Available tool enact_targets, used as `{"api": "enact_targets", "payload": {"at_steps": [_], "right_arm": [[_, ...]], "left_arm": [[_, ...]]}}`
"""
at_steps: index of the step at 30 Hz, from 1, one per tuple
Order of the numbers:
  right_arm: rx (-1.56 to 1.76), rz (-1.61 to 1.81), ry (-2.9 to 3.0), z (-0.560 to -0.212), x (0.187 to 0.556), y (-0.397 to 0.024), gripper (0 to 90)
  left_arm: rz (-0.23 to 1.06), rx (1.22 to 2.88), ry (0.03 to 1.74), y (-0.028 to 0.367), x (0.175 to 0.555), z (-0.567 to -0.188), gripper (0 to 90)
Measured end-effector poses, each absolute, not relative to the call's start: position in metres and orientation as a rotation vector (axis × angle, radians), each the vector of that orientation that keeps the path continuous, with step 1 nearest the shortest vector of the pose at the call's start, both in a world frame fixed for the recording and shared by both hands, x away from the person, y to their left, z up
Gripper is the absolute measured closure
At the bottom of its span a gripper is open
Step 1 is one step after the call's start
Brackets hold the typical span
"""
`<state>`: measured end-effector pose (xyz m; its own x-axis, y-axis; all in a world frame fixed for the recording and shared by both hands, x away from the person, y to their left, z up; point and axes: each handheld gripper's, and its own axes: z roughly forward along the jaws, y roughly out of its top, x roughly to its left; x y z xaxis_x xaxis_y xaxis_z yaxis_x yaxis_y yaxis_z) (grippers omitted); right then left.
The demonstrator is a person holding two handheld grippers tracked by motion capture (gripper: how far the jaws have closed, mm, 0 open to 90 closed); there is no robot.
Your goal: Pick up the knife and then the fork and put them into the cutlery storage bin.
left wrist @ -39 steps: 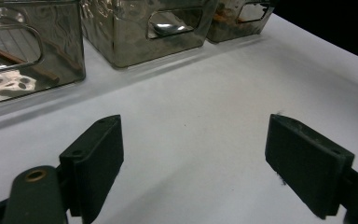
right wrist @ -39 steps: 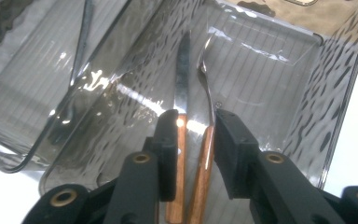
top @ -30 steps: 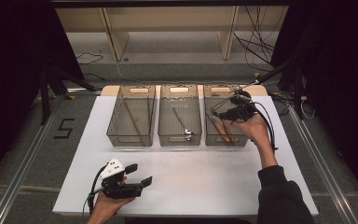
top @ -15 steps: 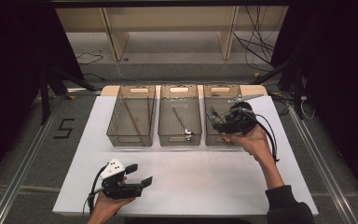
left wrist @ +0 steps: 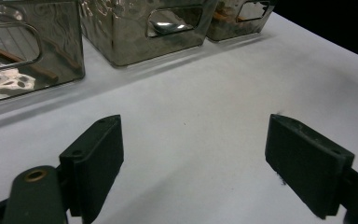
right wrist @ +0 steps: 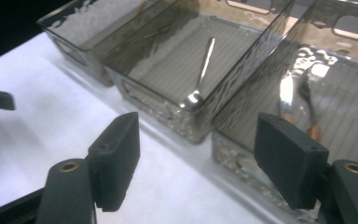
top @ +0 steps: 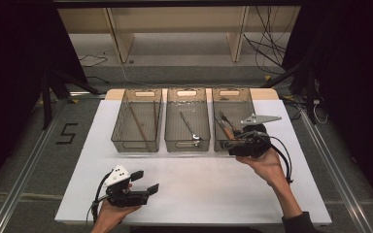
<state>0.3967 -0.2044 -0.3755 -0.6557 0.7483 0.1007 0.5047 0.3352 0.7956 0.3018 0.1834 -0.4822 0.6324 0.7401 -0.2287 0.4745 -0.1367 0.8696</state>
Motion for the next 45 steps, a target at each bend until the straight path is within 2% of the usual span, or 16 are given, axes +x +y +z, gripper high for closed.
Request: {"api": "enact_targets", "payload": {"at_steps": [20,39,45], "right_arm": [[1.065,1.391,2.267,-0.414,0.340,-0.223,30.5],[1.069,1.482,2.202,-0.448,0.310,-0.233,19.6],[1.060,1.487,2.192,-0.454,0.304,-0.235,19.0]], "left_arm": [[0.308,1.779,0.984,0.184,0.302,-0.482,18.9],[0.309,1.777,0.978,0.184,0.301,-0.481,18.9],[0.309,1.778,0.976,0.184,0.301,-0.481,18.9]]}}
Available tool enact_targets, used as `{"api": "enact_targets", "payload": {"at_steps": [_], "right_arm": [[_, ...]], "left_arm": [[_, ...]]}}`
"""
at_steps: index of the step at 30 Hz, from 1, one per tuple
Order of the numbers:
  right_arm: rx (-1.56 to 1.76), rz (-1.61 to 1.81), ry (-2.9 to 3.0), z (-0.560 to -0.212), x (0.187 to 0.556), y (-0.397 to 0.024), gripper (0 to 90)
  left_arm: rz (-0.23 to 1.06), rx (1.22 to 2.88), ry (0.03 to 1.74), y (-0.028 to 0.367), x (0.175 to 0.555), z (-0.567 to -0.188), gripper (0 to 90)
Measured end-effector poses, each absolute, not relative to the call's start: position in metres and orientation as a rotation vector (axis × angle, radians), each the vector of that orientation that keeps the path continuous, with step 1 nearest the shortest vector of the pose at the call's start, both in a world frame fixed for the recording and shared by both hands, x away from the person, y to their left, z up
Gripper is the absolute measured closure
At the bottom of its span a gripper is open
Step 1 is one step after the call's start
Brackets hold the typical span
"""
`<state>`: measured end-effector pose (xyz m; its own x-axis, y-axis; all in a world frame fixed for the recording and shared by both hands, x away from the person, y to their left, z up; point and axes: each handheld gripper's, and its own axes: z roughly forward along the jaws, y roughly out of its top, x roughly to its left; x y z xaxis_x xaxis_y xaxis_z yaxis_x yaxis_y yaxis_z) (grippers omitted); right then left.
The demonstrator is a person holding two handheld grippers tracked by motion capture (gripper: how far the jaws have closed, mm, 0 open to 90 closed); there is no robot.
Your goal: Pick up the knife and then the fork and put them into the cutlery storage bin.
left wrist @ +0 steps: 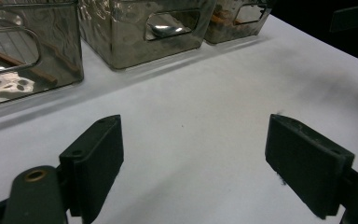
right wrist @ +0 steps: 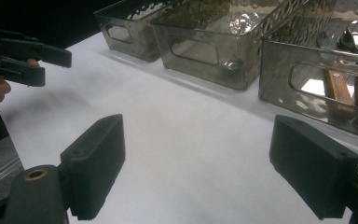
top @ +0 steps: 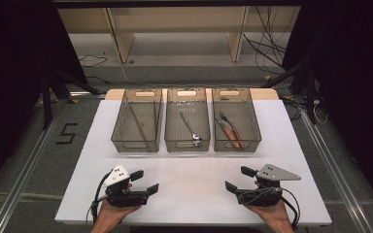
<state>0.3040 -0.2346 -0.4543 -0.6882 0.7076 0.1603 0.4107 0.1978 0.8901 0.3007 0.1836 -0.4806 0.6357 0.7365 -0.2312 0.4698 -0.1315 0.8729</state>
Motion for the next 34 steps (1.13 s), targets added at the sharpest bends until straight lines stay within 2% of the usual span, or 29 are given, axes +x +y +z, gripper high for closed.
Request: {"api": "enact_targets", "payload": {"at_steps": [34], "right_arm": [[1.039,1.482,2.174,-0.4590,0.3019,-0.2351,19.4]], "left_arm": [[0.309,1.780,0.974,0.1830,0.3009,-0.4807,18.8]]}}
